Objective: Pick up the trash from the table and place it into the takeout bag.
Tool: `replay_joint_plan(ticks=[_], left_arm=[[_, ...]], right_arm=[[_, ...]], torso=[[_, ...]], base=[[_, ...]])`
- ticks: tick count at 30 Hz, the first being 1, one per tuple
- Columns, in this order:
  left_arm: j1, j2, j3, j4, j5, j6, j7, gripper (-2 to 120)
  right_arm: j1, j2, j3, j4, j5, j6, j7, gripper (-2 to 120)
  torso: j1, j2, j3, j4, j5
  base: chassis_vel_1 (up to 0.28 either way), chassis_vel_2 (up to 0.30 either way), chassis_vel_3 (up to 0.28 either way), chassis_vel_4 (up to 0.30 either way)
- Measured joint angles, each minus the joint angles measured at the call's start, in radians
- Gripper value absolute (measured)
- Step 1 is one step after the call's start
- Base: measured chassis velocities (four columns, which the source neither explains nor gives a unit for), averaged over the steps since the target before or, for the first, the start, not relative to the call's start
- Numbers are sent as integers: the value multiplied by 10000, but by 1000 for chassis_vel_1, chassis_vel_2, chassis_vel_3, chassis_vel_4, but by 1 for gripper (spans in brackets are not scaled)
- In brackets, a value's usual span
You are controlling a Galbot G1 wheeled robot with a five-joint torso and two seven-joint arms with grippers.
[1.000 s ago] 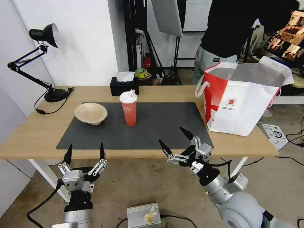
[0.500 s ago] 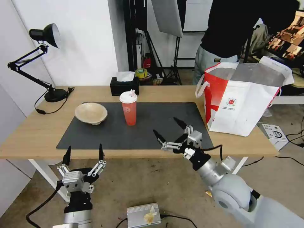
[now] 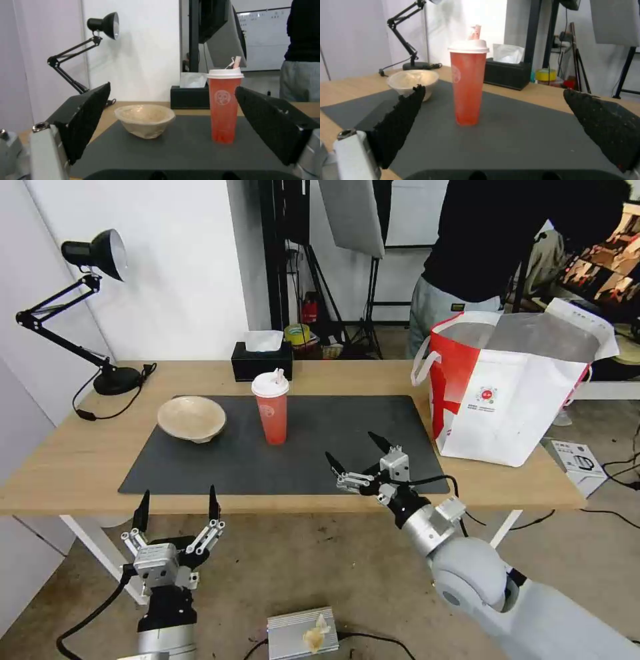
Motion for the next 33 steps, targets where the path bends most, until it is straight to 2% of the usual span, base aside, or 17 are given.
replay_joint_plan(ticks=[15, 33], left_arm=[[135, -179, 52, 28, 222, -58, -9, 100], [36, -128, 45, 250, 185, -51, -16, 100]], right_arm=[[1275, 794, -853, -829, 313, -1080, 491, 100], [3379, 2105, -1794, -2665, 522, -1217, 515, 100]], torso=[[0, 0, 1, 0, 0], [0, 0, 1, 1, -1]], base=[[0, 0, 0, 0], [0, 0, 0, 0]])
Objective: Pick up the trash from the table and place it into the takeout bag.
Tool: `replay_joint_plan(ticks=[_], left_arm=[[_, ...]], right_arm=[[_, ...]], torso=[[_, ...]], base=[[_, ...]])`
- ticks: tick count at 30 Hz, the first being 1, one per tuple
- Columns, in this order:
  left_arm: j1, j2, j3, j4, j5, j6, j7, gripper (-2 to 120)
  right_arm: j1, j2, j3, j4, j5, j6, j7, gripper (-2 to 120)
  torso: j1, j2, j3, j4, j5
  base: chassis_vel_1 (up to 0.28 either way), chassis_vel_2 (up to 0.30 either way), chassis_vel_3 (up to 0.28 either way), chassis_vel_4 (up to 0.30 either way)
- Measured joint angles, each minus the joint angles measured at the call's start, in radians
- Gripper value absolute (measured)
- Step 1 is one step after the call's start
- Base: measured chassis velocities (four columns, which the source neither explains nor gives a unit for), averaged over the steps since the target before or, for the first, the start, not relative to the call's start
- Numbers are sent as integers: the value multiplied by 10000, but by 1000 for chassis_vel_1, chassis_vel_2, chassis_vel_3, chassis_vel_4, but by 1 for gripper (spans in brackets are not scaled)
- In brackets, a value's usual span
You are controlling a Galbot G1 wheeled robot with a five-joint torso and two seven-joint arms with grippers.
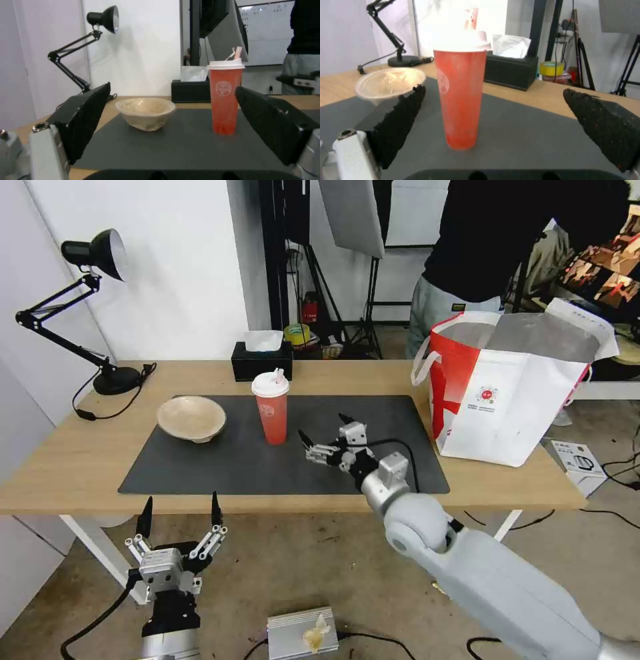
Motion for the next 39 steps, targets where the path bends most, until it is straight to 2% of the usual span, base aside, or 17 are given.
replay_joint_plan(ticks=[16, 39], left_arm=[[-115, 134, 28, 205, -68, 32, -12, 100], [-242, 154, 160, 459, -225, 39, -18, 100]], right_arm=[[872, 1384, -454, -1533, 77, -366, -11, 100], [1652, 2200, -640, -2868, 66, -361, -278, 100]], torso=[[0, 0, 0, 1, 1], [-1, 0, -1, -1, 1]], base=[[0, 0, 0, 0], [0, 0, 0, 0]])
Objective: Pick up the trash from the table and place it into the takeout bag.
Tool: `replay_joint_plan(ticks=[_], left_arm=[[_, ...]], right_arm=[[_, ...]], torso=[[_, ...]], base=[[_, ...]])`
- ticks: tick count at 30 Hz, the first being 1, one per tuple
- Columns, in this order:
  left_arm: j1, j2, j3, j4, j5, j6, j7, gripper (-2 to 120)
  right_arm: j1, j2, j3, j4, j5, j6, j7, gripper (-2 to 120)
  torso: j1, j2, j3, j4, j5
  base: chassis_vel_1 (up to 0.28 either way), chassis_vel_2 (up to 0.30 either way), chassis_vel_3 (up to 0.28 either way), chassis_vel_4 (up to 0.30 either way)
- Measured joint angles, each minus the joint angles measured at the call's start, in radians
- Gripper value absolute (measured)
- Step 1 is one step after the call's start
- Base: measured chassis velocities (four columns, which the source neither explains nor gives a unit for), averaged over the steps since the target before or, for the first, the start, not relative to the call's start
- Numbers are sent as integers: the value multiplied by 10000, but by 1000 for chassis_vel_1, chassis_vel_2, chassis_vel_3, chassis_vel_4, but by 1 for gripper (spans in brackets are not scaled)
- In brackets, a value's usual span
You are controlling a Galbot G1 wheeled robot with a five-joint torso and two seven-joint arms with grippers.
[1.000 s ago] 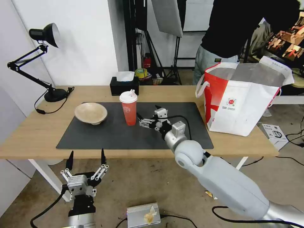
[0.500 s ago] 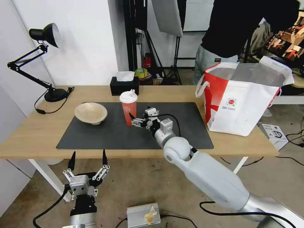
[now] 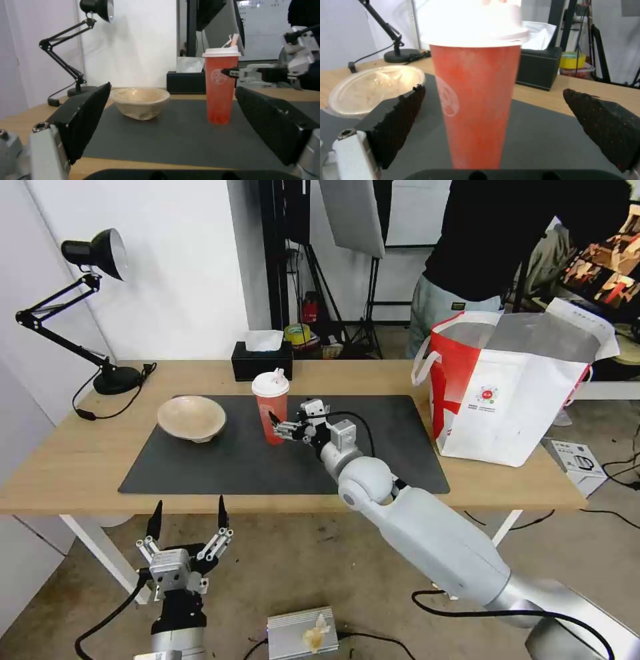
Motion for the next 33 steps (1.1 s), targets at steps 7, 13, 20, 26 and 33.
replay_joint_plan(ticks=[7, 13, 20, 26, 33], left_arm=[[-26, 98, 0, 27, -26, 1, 2, 100], [-24, 116, 14, 28, -30, 2, 1, 100], [-18, 184, 17, 8, -46, 1, 1, 100], [-7, 233, 0, -33, -64, 1, 1, 100], [9, 243, -15, -65, -72, 1, 0, 100]], right_arm=[[166, 404, -130, -376, 0, 29, -32, 100], [193, 659, -141, -611, -14, 35, -35, 100], [236, 830, -131, -877, -53, 40, -38, 100], [325, 1032, -87, -1364, -91, 113, -173, 100], [463, 1236, 46, -1928, -222, 328, -364, 100]], torso=[[0, 0, 0, 0, 0], [0, 0, 0, 1, 0], [0, 0, 0, 0, 0], [0, 0, 0, 0, 0], [0, 0, 0, 0, 0]], base=[[0, 0, 0, 0], [0, 0, 0, 0], [0, 0, 0, 0], [0, 0, 0, 0], [0, 0, 0, 0]])
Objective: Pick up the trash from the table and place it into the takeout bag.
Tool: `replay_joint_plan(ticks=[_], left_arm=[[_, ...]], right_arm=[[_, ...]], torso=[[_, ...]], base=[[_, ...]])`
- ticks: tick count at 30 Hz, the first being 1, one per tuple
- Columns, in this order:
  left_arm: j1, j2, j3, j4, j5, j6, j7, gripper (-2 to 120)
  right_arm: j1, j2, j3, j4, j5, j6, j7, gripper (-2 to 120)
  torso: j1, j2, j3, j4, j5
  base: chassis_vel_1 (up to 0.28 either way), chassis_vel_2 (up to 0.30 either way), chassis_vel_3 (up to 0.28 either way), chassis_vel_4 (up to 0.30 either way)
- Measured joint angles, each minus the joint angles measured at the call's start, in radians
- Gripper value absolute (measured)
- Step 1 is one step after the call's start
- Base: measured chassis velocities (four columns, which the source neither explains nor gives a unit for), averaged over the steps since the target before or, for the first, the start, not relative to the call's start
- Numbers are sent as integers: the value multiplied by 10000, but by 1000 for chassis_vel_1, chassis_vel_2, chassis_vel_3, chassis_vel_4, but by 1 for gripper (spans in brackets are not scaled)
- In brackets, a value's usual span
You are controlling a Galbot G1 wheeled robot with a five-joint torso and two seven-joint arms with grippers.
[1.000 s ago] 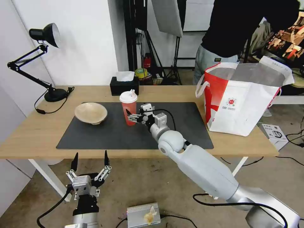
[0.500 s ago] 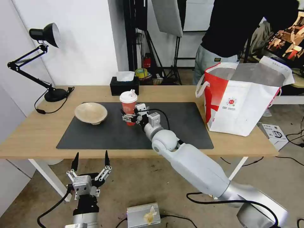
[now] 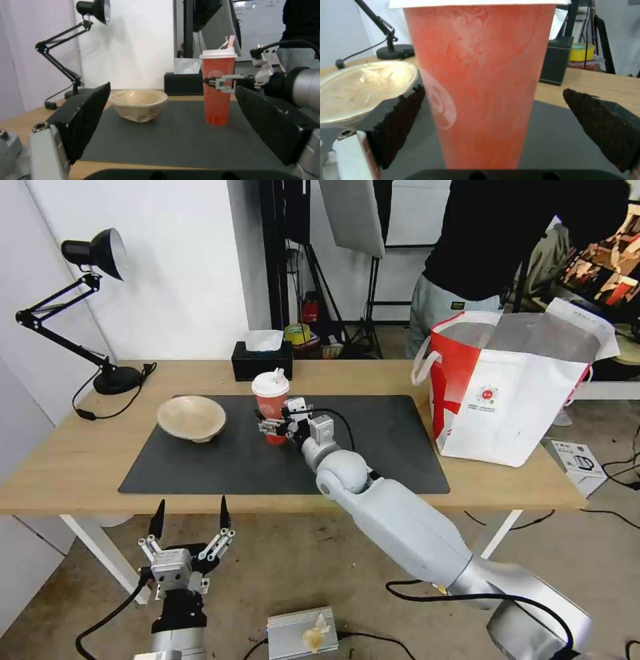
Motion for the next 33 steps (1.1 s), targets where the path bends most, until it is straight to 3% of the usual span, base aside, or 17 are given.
replay_joint_plan(ticks=[23, 33], left_arm=[[-8, -32, 8, 17, -19, -11, -6, 100], [-60, -10, 84, 125, -25, -13, -8, 100]], right_arm=[[209, 834, 143, -952, -11, 253, -517, 100], [149, 655, 199, -879, 11, 333, -470, 65]], torso=[[0, 2, 0, 1, 0], [0, 2, 0, 1, 0]], base=[[0, 0, 0, 0], [0, 0, 0, 0]])
